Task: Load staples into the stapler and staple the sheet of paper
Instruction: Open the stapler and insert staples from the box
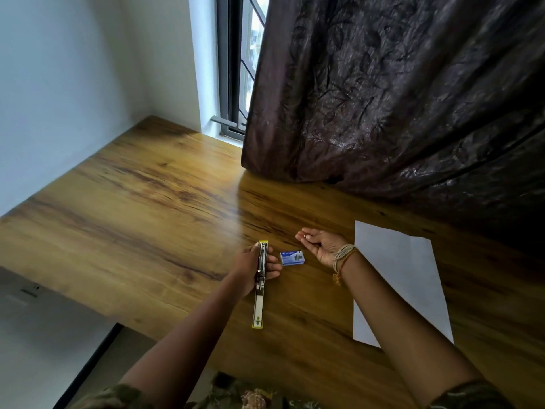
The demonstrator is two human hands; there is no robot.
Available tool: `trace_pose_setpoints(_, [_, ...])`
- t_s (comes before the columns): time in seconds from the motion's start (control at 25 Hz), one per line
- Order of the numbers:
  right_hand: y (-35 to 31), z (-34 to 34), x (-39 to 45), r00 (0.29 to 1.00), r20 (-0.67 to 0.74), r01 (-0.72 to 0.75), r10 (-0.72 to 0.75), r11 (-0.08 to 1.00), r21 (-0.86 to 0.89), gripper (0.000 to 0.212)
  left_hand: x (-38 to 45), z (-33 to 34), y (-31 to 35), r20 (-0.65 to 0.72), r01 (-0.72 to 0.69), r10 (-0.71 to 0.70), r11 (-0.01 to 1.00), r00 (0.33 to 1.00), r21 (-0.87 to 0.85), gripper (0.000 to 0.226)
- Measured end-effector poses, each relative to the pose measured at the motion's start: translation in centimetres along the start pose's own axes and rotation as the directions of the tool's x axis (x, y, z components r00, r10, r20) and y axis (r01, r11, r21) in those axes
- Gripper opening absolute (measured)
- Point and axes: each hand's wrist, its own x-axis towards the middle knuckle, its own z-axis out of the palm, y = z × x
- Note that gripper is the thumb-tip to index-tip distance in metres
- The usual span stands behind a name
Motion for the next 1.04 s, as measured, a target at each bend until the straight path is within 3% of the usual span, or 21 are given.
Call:
trace_pose_setpoints(0.28, [0.3,0.0,1.9,0.996,-0.053,0.056,-0.068,0.979,-0.195,0.032,0.4,0.1,0.0,-0.002,0.000,0.000,1.000,1.000,-0.023,0.039])
trace_pose_setpoints(0.68, [-0.1,-0.2,4.1,0.965,-0.123,0.089,-0.232,0.730,-0.678,0.020,0.6,0.0,-0.2,-0.012,0.002,-0.002,1.000,1.000,-0.027,0.040])
trace_pose_setpoints(0.84, [-0.3,-0.2,4.2,0.963,-0.156,0.079,-0.221,0.780,-0.620,0.015,0.8,0.0,-0.2,-0.017,0.006,-0.007,1.000,1.000,-0.028,0.041])
trace_pose_setpoints(1.04, [0.4,-1.5,3.4,0.963,-0.212,0.089,-0.167,0.938,-0.334,0.014,0.8,-0.1,-0.4,-0.006,0.001,-0.001,0.999,1.000,-0.034,0.040])
